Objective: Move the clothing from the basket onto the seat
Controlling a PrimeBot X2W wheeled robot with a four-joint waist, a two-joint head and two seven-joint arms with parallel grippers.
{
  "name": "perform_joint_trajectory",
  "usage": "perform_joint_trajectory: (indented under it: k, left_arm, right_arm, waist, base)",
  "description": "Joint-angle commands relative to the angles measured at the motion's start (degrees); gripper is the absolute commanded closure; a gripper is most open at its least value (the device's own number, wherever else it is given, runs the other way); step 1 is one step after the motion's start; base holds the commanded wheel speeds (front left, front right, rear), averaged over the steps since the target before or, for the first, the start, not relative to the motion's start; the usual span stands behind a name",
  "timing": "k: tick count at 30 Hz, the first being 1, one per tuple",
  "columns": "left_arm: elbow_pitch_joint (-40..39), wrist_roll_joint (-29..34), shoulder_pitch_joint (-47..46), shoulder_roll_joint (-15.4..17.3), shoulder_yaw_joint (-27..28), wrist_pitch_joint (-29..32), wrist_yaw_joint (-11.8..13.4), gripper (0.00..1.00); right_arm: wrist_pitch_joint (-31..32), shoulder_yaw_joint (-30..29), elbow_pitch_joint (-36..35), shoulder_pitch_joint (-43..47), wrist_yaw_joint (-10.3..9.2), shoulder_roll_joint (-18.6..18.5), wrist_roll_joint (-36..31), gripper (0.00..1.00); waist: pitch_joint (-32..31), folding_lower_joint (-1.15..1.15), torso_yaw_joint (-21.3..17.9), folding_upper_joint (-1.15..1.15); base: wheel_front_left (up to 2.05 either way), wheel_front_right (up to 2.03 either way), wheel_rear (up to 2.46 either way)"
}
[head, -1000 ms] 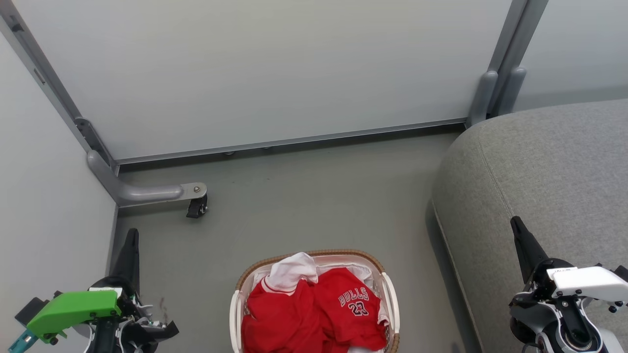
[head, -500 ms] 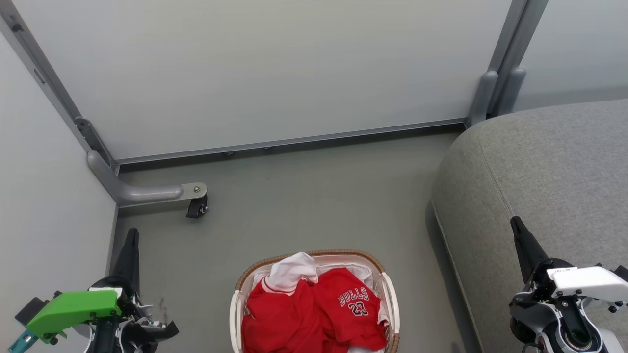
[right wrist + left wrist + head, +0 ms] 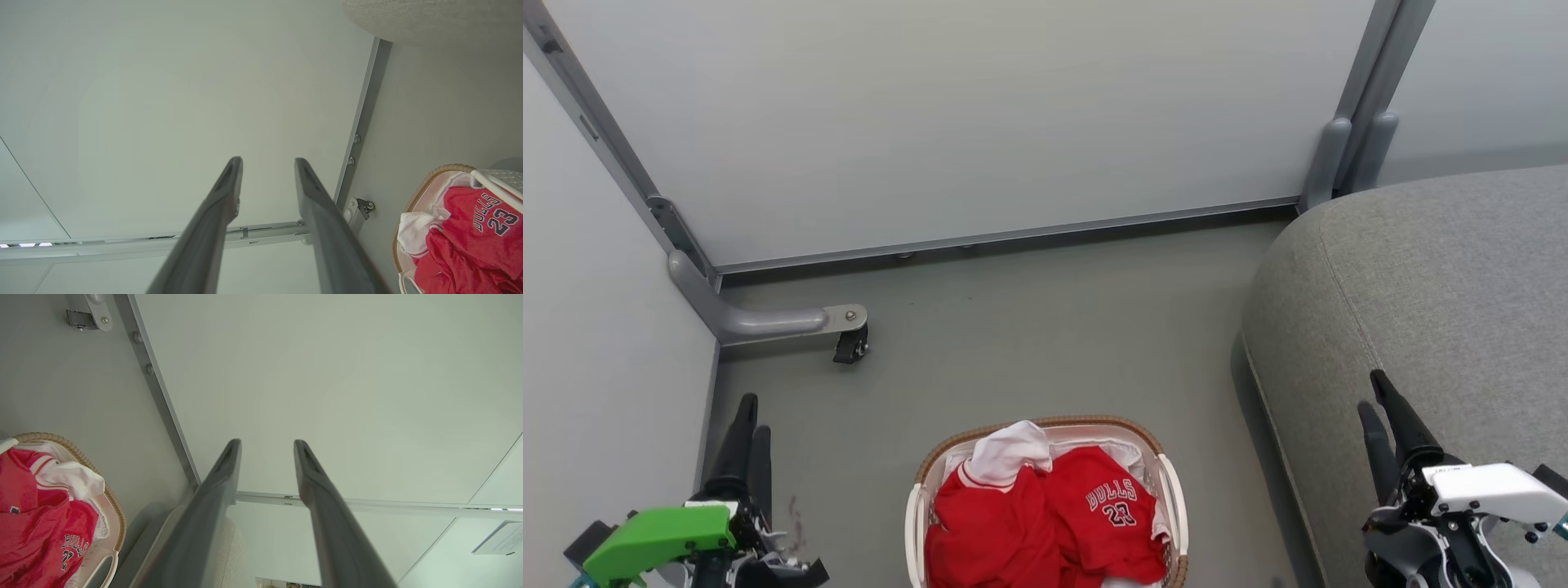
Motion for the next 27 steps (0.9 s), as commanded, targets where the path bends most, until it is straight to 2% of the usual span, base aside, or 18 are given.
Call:
perform_joint_trajectory:
  k: [1, 16, 22, 27]
  left_arm:
    - [0.4, 0.0, 0.4, -0.1, -0.2, -0.1, 0.0, 0.00]
    - [-0.3, 2.2, 0.9, 0.0, -4.7, -4.1, 0.0, 0.00]
    - [-0.9, 6.6, 0.7, 0.1, -5.9, -5.6, 0.0, 0.00]
    - [-2.0, 12.7, 0.3, 0.1, -6.7, -6.8, 0.0, 0.00]
  right_arm:
    - [-0.1, 0.1, 0.3, 0.3, 0.00, 0.1, 0.0, 0.00]
    - [-4.1, 0.3, 1.0, 1.2, 0.00, 0.0, -3.9, 0.00]
    - [-5.6, -0.6, -0.1, 1.3, 0.00, -0.1, -9.7, 0.00]
    - [-6.8, -1.3, -2.5, 1.6, 0.00, -0.2, -16.3, 0.00]
  waist:
    - [0.0, 0.00, 0.0, 0.00]
    - [0.0, 0.00, 0.0, 0.00]
    - [0.0, 0.00, 0.1, 0.00]
    - [0.1, 0.00, 0.1, 0.00]
  base:
    - [0.00, 0.00, 0.00]
    - [0.00, 0.00, 0.00]
    - [0.00, 0.00, 0.00]
    - [0.00, 0.00, 0.00]
